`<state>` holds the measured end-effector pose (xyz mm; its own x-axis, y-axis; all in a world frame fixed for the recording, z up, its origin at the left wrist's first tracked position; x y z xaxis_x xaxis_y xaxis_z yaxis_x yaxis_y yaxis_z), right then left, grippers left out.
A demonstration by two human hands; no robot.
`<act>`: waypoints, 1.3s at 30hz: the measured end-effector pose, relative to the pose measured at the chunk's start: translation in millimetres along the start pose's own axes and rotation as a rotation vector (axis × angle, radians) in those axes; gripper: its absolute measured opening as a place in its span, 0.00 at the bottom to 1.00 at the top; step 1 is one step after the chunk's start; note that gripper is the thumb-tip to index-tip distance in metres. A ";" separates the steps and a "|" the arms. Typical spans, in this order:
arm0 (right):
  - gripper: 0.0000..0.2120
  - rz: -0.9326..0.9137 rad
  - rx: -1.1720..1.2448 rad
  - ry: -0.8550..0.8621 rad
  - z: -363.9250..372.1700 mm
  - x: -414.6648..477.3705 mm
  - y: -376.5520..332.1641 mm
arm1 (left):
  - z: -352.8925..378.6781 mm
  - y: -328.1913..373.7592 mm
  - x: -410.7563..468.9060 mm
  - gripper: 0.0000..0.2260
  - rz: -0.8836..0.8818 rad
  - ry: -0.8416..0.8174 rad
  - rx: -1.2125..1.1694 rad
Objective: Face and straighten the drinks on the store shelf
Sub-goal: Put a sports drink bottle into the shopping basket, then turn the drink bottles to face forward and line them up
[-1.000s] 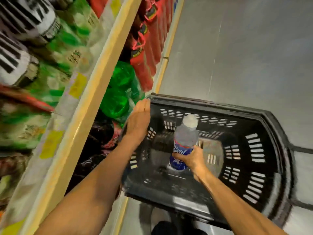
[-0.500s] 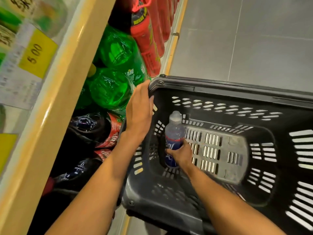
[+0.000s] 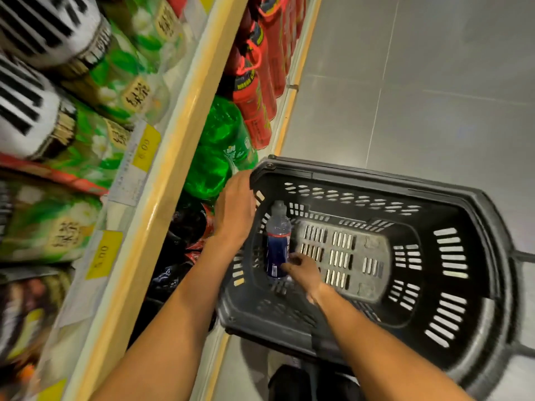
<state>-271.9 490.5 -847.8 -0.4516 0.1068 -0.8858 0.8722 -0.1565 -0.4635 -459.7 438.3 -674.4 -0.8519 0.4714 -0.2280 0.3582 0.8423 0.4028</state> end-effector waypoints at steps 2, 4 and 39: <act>0.17 -0.028 0.045 0.035 -11.7 -54.2 -17.0 | -22.9 3.1 -27.3 0.15 -0.098 -0.027 -0.135; 0.11 -0.122 0.111 0.061 -24.1 -121.6 -43.6 | -54.0 11.1 -67.1 0.13 -0.188 -0.029 -0.295; 0.11 -1.063 -0.653 -0.647 215.8 -788.6 -178.0 | -439.8 97.8 -736.0 0.06 -0.754 1.072 -0.558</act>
<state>-111.6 222.2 -71.6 -0.7914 -0.6084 -0.0596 -0.0879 0.2096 -0.9738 34.4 58.7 -77.3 -0.7304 -0.6710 0.1273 -0.2839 0.4678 0.8370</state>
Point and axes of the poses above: each hand's wrist, its own x-axis towards the middle knuckle, its own z-axis out of the palm, y = z × x, the point moved 9 cm from there along x, towards the middle knuckle, and after that the axes turned 6 degrees about -y, right-handed, at the moved point
